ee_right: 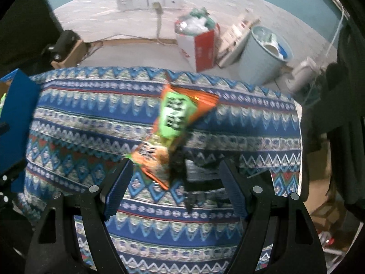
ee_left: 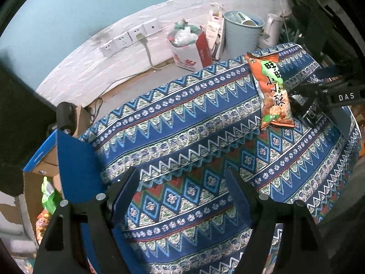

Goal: Organize snacks
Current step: 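Grasp the orange-green Wangwang bag with the left tool while the right grasps a black bag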

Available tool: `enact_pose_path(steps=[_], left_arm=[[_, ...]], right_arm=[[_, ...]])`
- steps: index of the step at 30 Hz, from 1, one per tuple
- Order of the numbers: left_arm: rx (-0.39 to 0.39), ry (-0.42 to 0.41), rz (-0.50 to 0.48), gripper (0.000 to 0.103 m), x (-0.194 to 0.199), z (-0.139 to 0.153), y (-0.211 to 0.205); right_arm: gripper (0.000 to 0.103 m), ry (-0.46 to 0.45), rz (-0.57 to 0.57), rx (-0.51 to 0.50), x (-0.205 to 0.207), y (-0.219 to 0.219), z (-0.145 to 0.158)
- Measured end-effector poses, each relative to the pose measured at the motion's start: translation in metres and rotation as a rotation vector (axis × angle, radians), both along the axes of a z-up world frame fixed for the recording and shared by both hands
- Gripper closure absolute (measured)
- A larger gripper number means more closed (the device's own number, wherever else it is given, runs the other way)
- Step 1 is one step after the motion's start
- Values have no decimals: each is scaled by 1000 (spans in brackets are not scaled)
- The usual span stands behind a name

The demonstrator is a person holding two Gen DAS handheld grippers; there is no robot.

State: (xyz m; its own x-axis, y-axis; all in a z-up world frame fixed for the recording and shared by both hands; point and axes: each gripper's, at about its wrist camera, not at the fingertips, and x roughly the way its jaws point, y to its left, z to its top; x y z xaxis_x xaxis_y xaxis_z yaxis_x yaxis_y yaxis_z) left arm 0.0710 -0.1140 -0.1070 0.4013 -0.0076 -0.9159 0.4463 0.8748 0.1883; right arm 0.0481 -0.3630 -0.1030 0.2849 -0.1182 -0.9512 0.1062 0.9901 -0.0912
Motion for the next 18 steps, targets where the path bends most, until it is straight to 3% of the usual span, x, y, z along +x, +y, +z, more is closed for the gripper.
enact_pose_path(steps=[18], left_arm=[[5,45,-58,24,17,-34,-39]], right_arm=[[26,129,-27,25,-2,-42,-63]])
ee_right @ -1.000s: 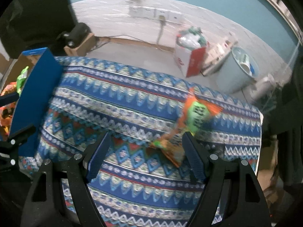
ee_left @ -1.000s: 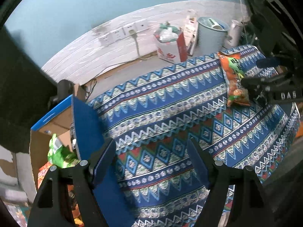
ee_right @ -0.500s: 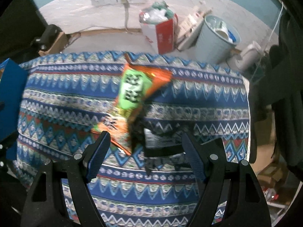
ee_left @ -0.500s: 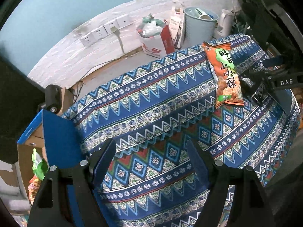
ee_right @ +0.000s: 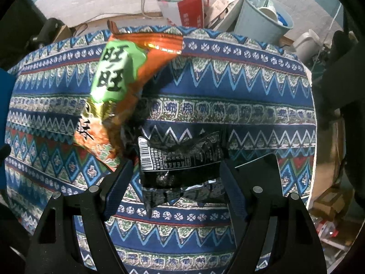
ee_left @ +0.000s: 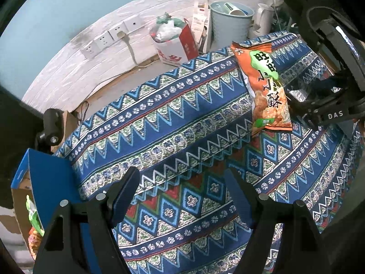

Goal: Organize snacks
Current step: 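Grasp the orange-green Wangwang bag with the left tool while the right grasps a black bag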

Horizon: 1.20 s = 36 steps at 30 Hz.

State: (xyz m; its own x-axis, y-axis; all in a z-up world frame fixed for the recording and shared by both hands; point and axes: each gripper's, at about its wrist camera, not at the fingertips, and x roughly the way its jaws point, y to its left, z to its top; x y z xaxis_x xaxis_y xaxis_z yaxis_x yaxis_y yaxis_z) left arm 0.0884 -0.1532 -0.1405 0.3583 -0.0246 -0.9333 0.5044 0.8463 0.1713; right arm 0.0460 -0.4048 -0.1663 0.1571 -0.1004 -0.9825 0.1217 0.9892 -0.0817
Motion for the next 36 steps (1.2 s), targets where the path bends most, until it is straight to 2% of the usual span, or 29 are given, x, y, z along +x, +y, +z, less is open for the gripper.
enact_pose_path(steps=[7,15,17,18,20,30,36], left_arm=[[13,17,-26,24,1,-10,-16],[15,26,-38,24,2,-14,-28],[1,30,-32,24,5,-14,-30],[-6,30,-29,24,6,-13,-31],[-23,26,-25,24,8,-12,-34],[-100,45,8,21,30,-4,-61],[-146,97,32,21,44,-6,-95]], right_arm=[[25,16,50,-59,4,4,-11],[25,19,54,-49,6,-2,-22],[31,4,64,-48,3,-2,-20],[36,-2,63,-43,2,-3,-18],[38,-18,48,-24,1,-5,-12],[39,-135,8,-52,2,-17,29],[39,-150,11,-96,10,-27,43]])
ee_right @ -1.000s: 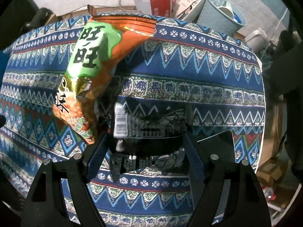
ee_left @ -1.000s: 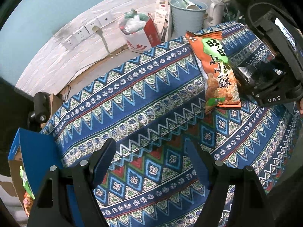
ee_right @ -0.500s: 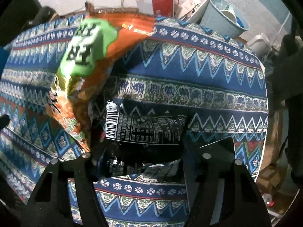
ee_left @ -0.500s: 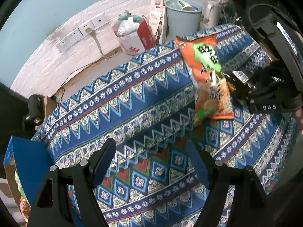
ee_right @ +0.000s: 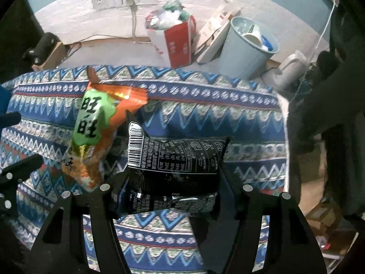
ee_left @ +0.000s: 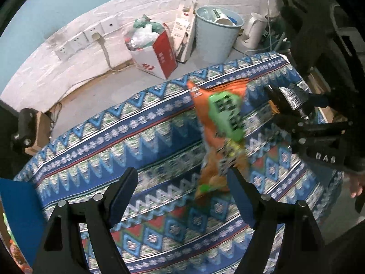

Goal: Organize snacks
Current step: 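Grasp the orange-green Wangwang bag with the left tool while the right grasps a black bag, then lift both bags and carry them over the cardboard box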

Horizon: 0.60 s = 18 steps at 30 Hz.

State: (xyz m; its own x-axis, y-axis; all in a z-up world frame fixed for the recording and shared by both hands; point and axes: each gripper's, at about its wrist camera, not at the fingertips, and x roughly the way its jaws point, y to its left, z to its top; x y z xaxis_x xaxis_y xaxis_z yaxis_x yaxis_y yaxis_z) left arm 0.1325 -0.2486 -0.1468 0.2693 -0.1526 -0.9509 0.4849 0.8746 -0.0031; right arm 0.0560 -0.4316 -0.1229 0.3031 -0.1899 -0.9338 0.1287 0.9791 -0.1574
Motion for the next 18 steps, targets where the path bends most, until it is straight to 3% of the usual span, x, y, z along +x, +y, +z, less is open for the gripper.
enact_pose_path(steps=[8,18], left_arm=[[32,-7,-24,21,5,-15,-33],[21,36,6,21,21,-47,-41]], right_arm=[[39,-4,-9,-22,2,-20,6],[39,22,-42,-10,-1,-35,-6]])
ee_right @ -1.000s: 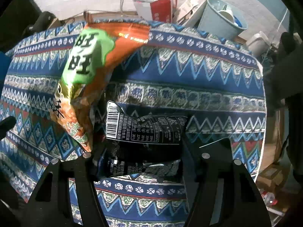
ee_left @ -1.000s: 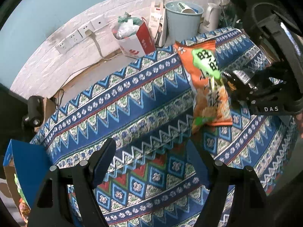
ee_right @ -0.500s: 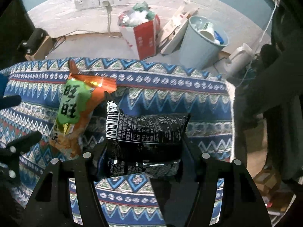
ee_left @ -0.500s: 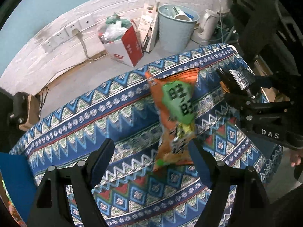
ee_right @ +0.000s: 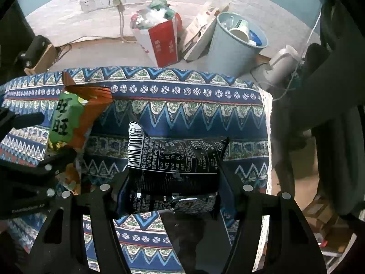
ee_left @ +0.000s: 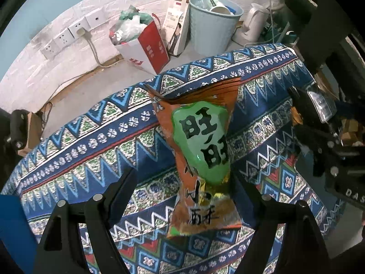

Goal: Organize snacks
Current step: 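Lift both bags and carry them over the cardboard box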

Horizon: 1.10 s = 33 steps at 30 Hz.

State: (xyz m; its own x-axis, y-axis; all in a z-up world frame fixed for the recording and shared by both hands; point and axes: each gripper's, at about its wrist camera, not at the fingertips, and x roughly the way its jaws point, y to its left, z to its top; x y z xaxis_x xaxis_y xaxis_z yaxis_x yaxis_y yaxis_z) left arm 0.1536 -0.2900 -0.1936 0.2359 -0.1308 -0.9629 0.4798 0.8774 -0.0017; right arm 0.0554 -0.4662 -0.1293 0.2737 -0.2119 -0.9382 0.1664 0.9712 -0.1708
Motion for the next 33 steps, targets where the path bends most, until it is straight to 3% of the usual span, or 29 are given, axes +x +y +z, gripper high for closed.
enact_pose_path(steps=[2,3,4,6,8,17,33], left_arm=[[2,-7,-2,21,1,-3,0],[3,-10,-3,26,1,-4,-1],[-5,-9,-7,41,1,-5,0],[3,-2,-8,61,1,-7,1],[8,-9,-5,67,1,-5,4],[24,-61,7,71,2,11,27],[19,-147,12,71,-12,69,81]], right_arm=[[39,3,2,4,0,1,-2],[39,3,4,6,0,2,-2],[39,3,7,9,1,2,-3],[39,3,11,12,4,3,-5],[39,3,16,11,4,6,-5],[39,-15,45,3,4,22,4],[39,-72,127,-5,9,69,35]])
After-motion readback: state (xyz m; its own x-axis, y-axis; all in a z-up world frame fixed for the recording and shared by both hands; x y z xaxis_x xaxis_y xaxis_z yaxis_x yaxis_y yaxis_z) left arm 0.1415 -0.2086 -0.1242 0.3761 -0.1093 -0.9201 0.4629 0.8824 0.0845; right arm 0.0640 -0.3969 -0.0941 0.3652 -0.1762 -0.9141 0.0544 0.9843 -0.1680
